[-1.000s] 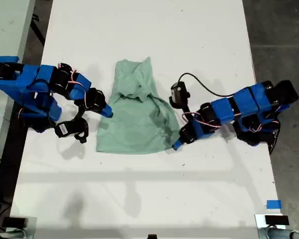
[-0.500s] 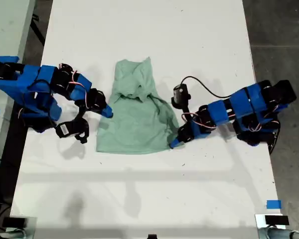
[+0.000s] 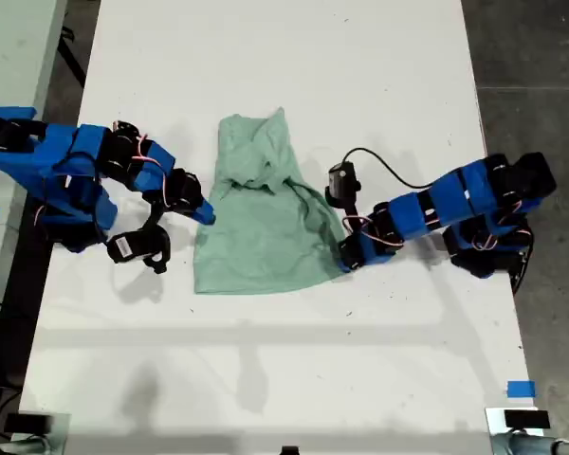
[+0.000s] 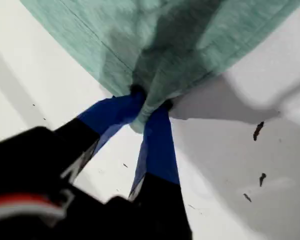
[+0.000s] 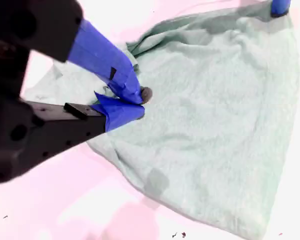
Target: Fold tshirt
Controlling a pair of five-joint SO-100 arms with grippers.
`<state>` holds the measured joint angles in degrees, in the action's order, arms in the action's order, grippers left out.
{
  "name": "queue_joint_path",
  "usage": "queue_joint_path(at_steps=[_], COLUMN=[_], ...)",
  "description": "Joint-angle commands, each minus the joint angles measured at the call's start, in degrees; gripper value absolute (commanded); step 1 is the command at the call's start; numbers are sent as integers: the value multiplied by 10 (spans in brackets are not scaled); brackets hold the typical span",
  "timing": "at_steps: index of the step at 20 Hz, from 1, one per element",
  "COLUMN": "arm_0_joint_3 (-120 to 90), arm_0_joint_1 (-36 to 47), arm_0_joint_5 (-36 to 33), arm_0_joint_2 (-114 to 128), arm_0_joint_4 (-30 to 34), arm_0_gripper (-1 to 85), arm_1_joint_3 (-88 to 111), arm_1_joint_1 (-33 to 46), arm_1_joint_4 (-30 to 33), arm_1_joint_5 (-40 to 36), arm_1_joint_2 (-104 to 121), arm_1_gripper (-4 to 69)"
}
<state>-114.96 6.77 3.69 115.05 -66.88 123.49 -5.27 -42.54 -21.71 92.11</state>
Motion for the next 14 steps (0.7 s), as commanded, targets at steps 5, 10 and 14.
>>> queue_joint_path(at_steps=[5, 10, 14], arm_0_joint_3=[18, 18, 17], arm_0_joint_1=[-1, -5, -7], arm_0_joint_5=[1, 1, 2], arm_0_joint_2=[3, 3, 4], arm_0_joint_4=[18, 18, 22], arm_0_gripper=[1, 1, 1], arm_1_joint_3=[-163, -331, -478], arm_1_joint_1=[-17, -37, -33], arm_1_joint_4=[-207, -308, -288], arm_1_joint_5=[4, -1, -21], arm_1_joint_2=[50, 17, -106], arm_1_gripper=[-19, -19, -19])
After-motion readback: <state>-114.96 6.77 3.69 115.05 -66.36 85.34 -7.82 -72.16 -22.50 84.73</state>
